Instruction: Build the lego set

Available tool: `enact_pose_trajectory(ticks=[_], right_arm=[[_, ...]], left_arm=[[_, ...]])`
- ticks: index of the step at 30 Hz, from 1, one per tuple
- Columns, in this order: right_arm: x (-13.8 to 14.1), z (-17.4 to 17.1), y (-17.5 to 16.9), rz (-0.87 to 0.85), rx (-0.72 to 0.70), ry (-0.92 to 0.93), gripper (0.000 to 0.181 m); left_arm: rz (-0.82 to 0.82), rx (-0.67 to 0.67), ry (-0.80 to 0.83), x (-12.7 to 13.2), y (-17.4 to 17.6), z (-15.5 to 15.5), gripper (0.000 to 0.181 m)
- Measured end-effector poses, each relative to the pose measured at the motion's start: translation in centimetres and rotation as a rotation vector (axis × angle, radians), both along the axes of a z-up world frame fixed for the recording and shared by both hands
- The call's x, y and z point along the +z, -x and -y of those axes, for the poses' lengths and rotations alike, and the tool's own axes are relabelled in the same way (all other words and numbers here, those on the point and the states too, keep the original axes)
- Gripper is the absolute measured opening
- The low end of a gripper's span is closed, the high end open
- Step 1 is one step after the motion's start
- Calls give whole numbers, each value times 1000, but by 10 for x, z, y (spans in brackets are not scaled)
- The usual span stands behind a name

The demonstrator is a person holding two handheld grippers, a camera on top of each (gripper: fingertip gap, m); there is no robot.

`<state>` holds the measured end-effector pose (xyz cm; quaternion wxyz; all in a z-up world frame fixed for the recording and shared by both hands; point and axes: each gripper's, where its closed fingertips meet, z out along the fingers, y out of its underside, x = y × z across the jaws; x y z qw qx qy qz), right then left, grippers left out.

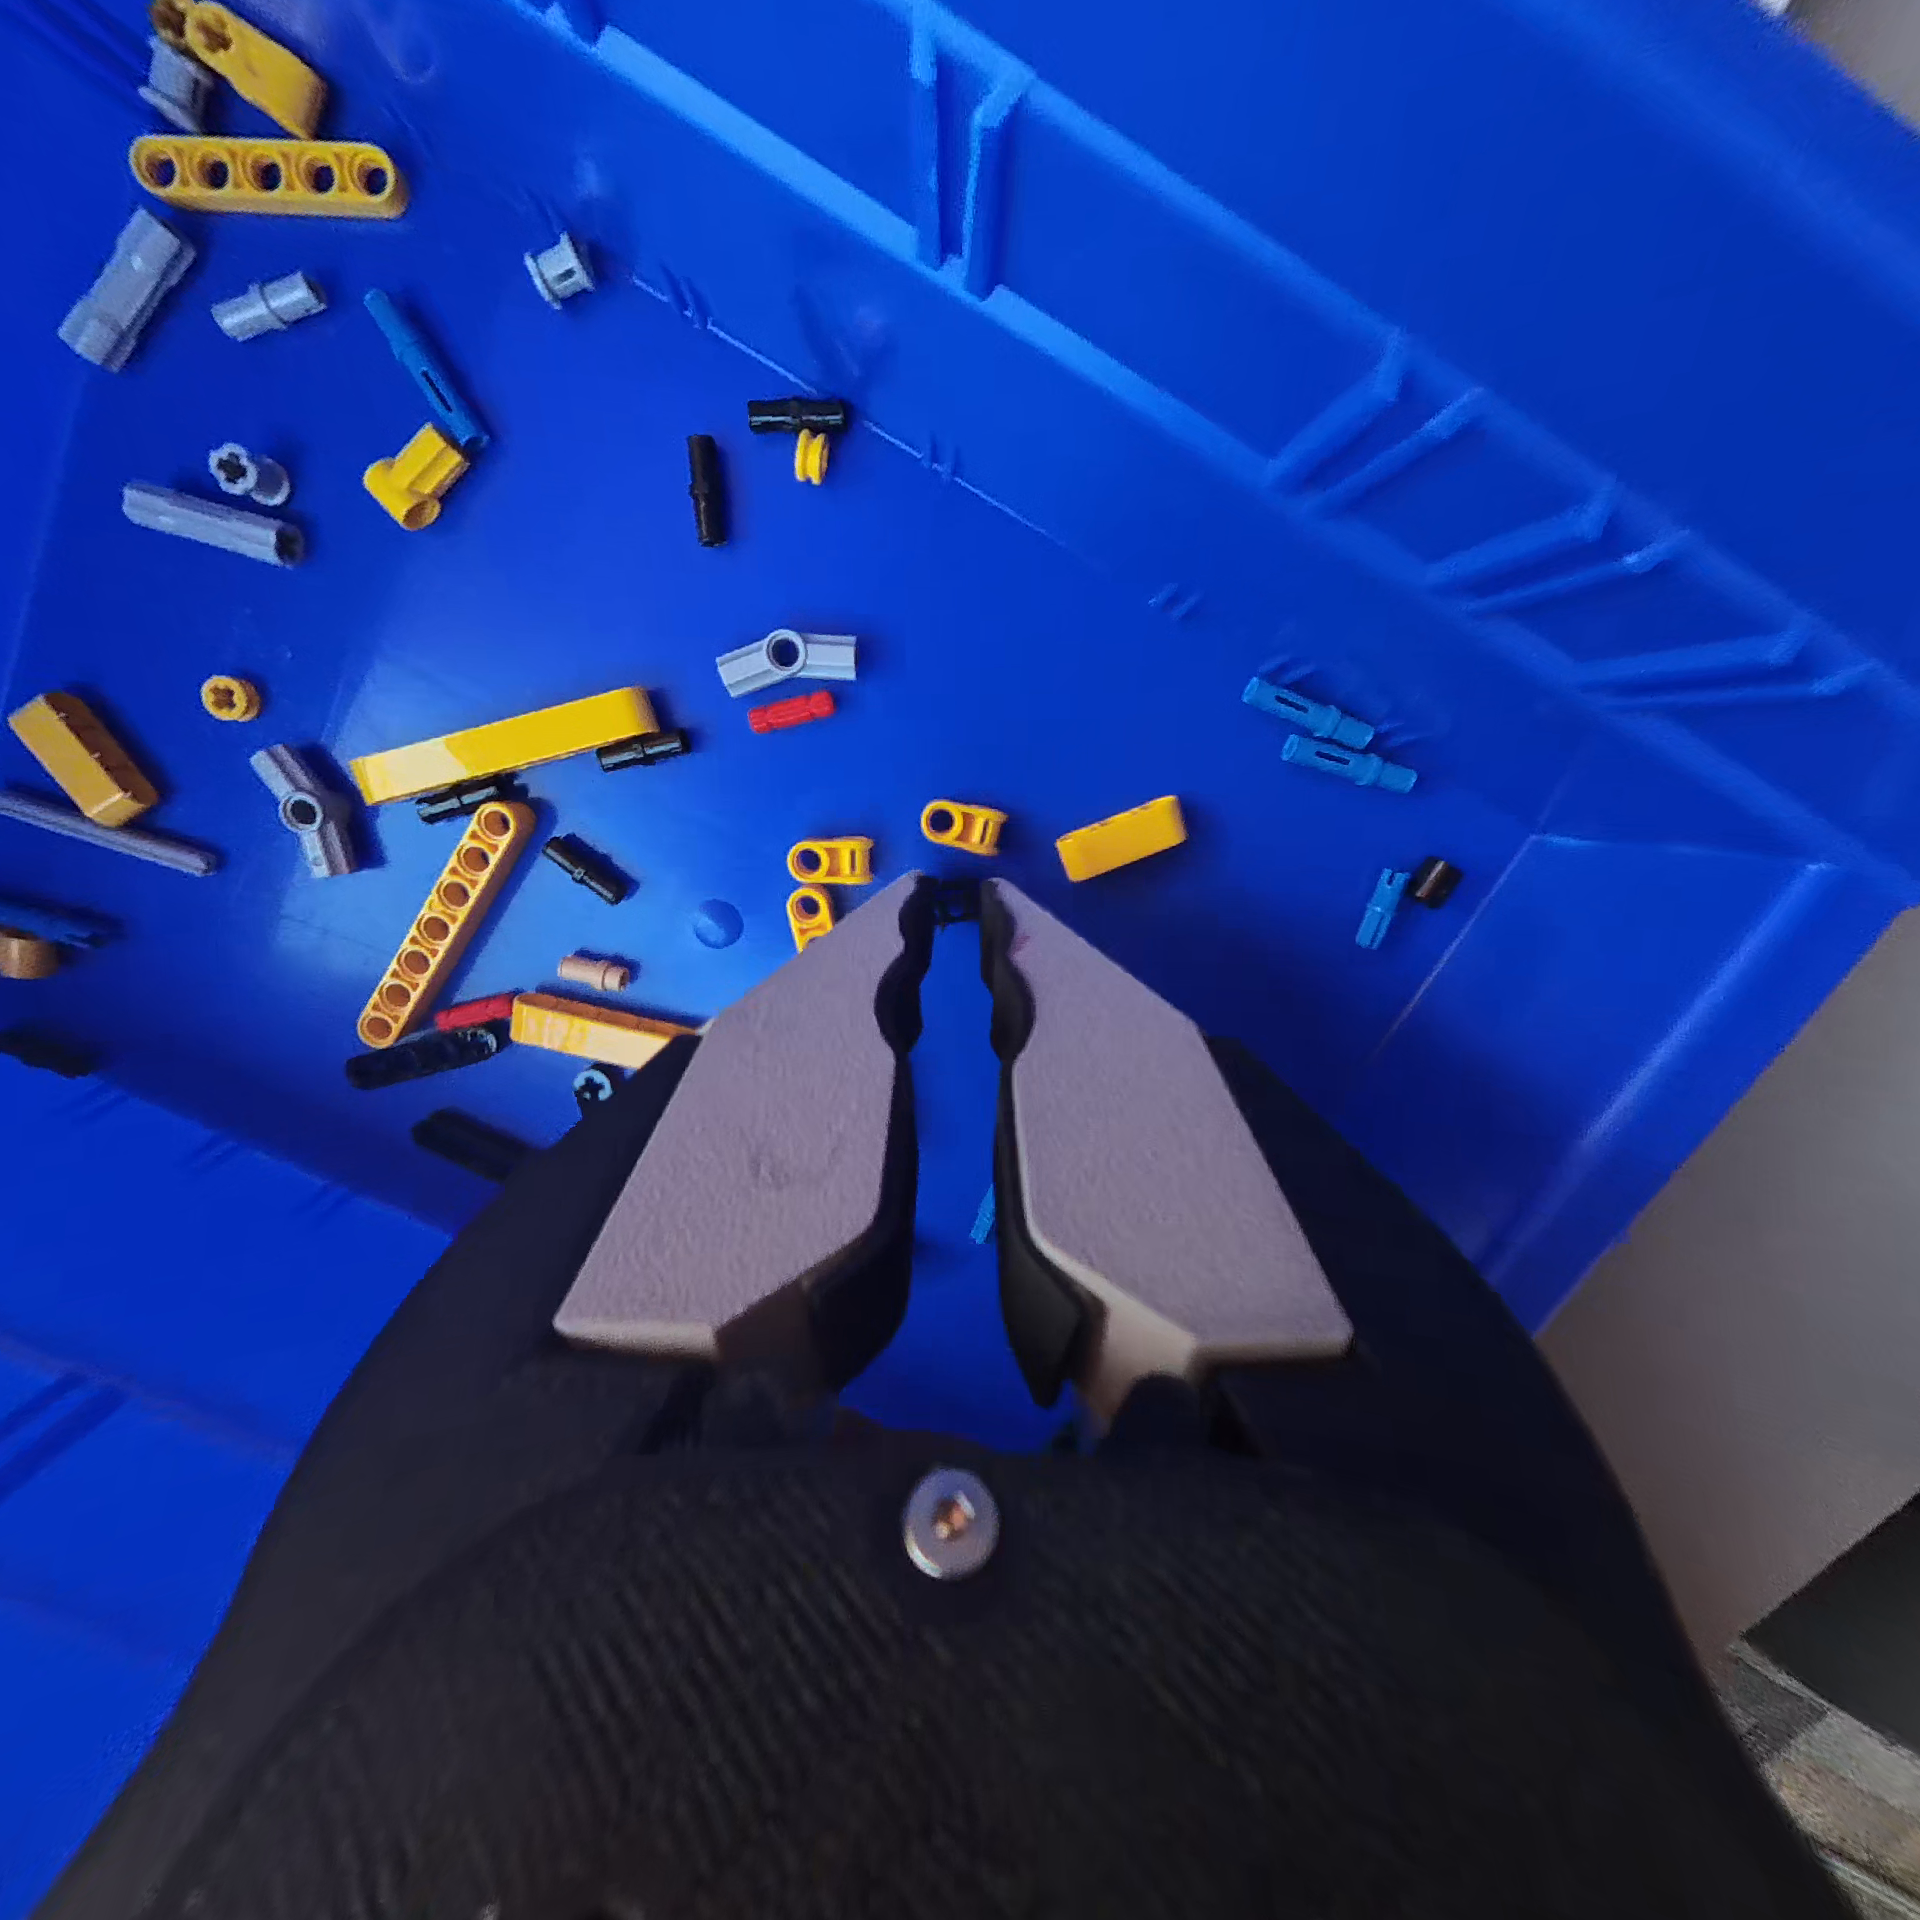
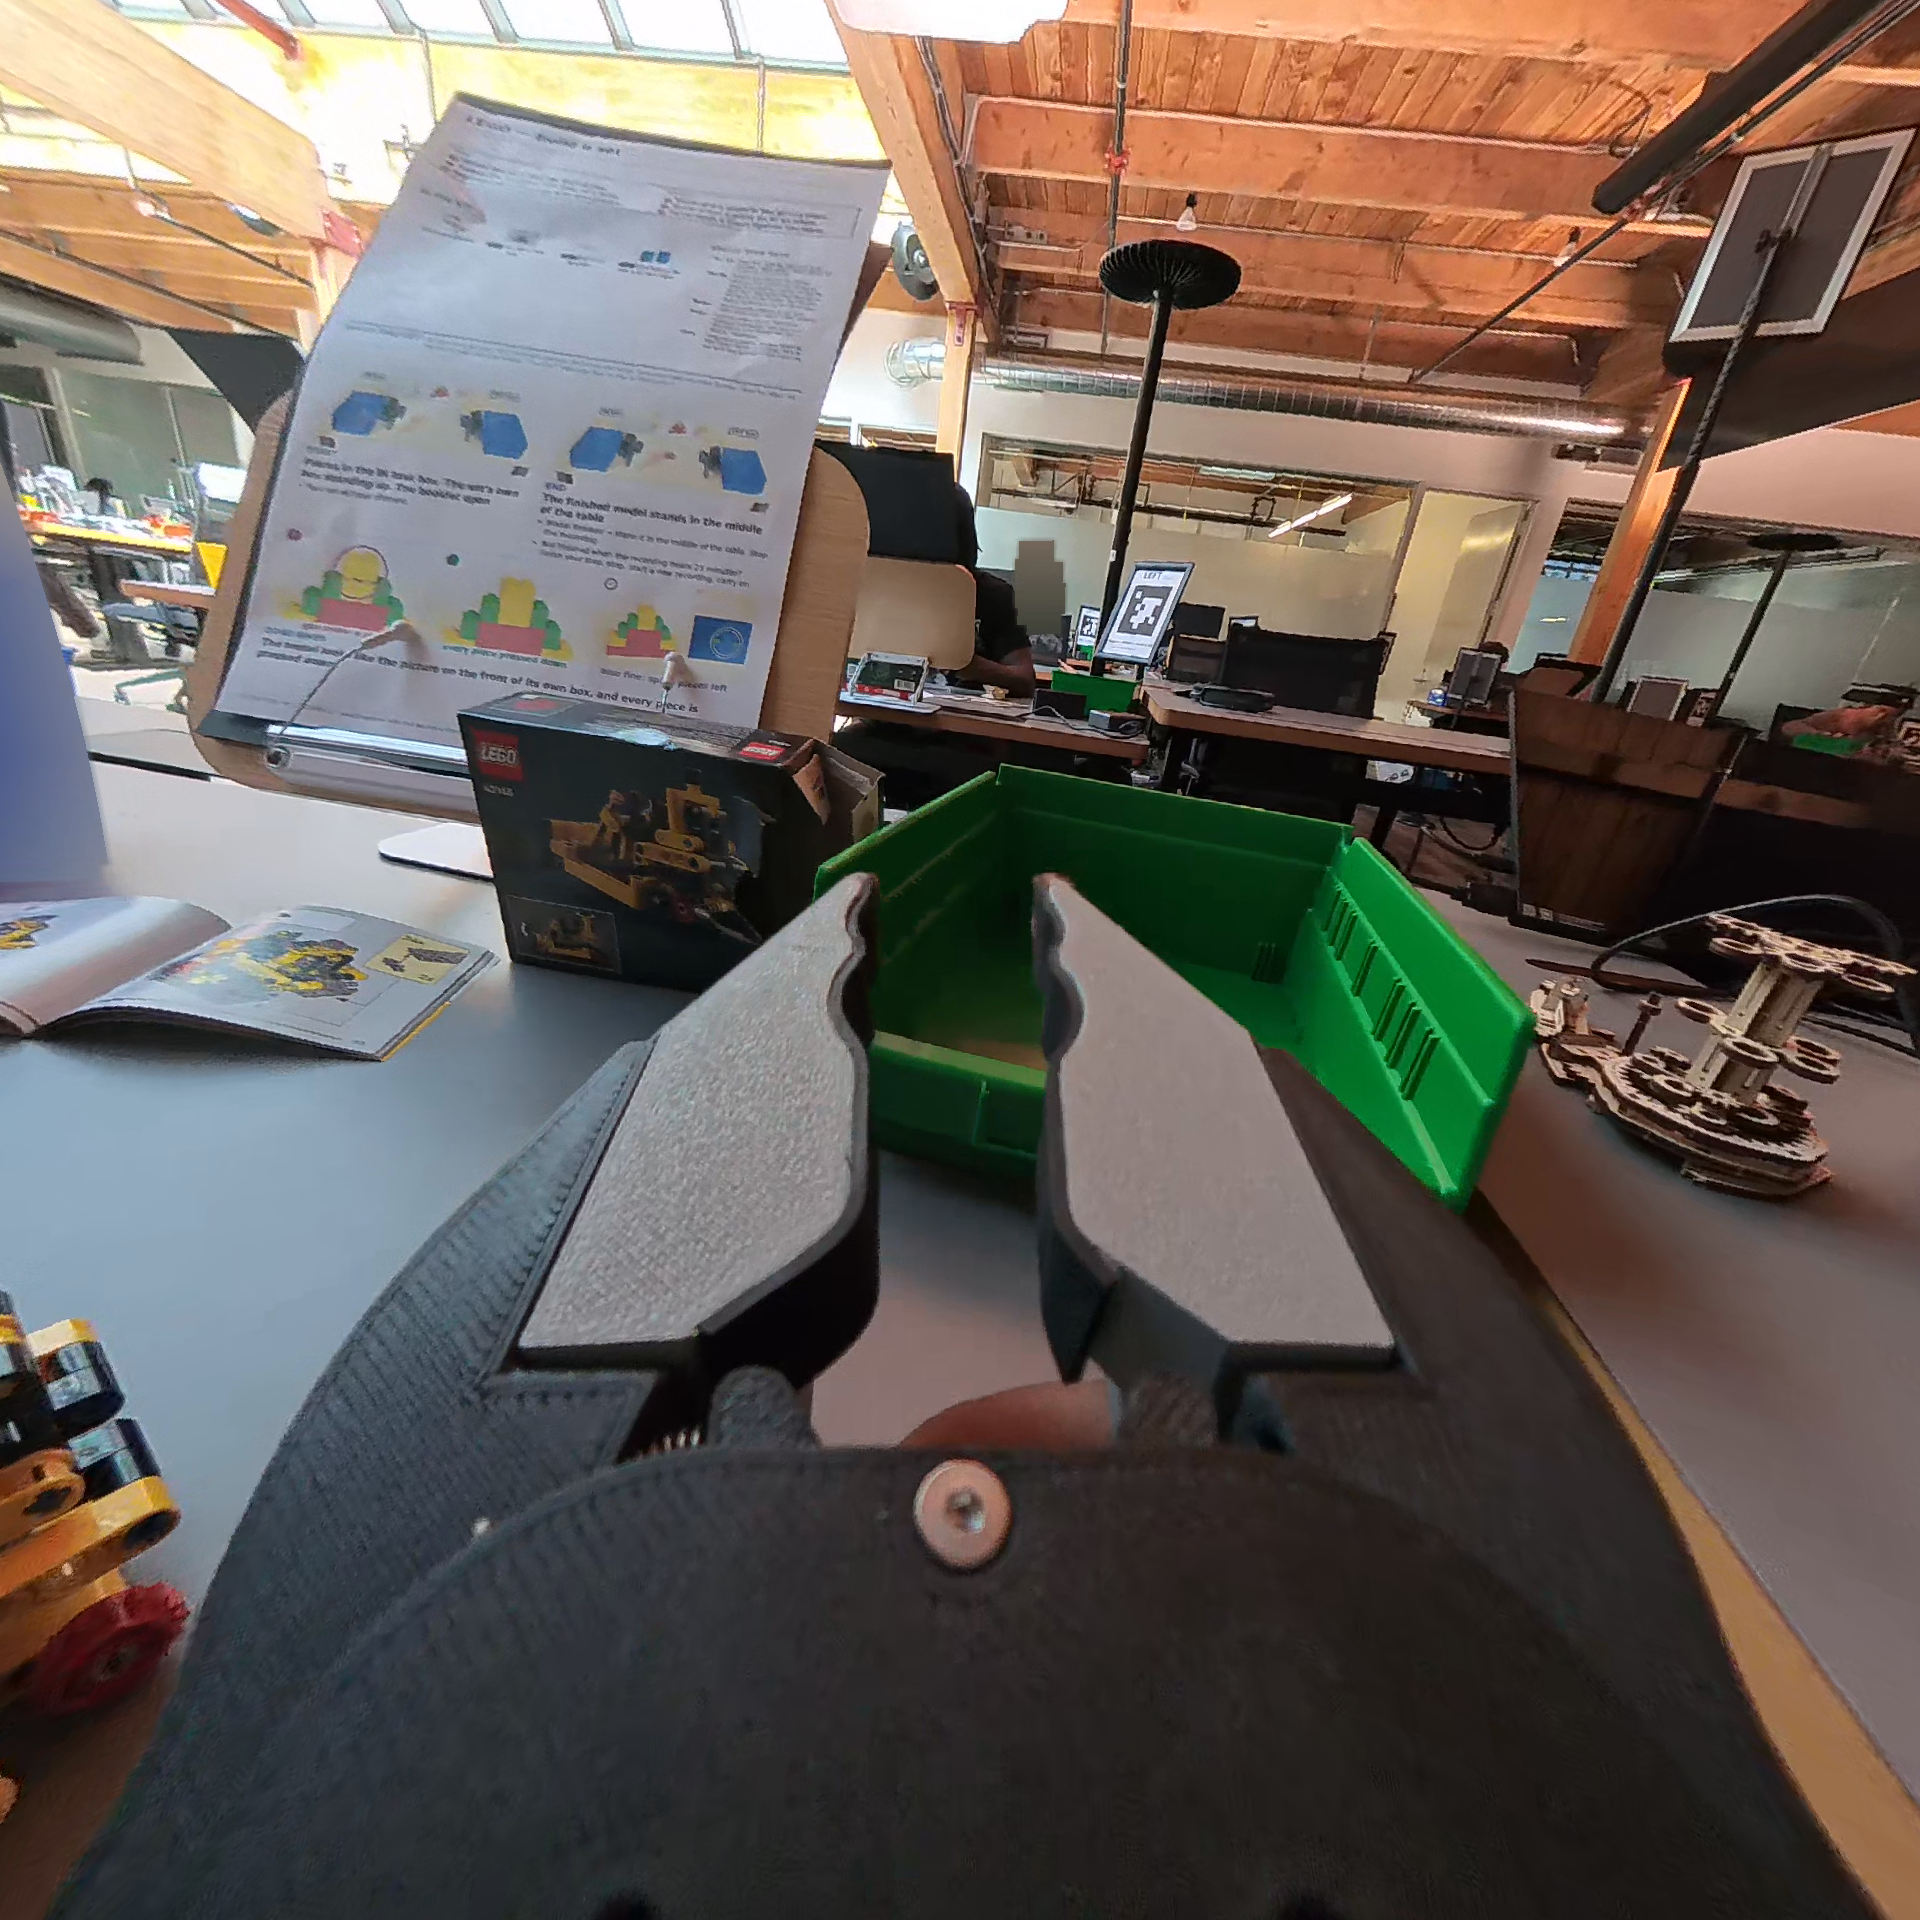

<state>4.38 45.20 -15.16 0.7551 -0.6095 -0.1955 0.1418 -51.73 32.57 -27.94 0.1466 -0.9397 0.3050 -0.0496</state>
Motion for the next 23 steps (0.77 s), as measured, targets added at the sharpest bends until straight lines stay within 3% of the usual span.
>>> enact_pose_trajectory(ticks=[1,9,14,16,19,21,23], right_arm=[[2,1,0,-9,4,-6,26],[18,16,1,-69,57,-66,26],[26,37,12,-74,150,-87,28],[32,60,30,-56,275,-74,28],[32,113,68,102,474,-22,29],[28,151,88,159,564,28,33],[11,190,111,206,678,131,32]], left_arm=[[-17,2,2,0,2,2,4],[-52,28,-95,27,-11,8,5],[25,62,-225,69,-39,20,5],[86,40,-293,90,-69,31,5],[183,-94,-357,111,-145,62,4],[234,-185,-343,103,-204,84,4],[241,-260,-293,78,-254,104,4]])
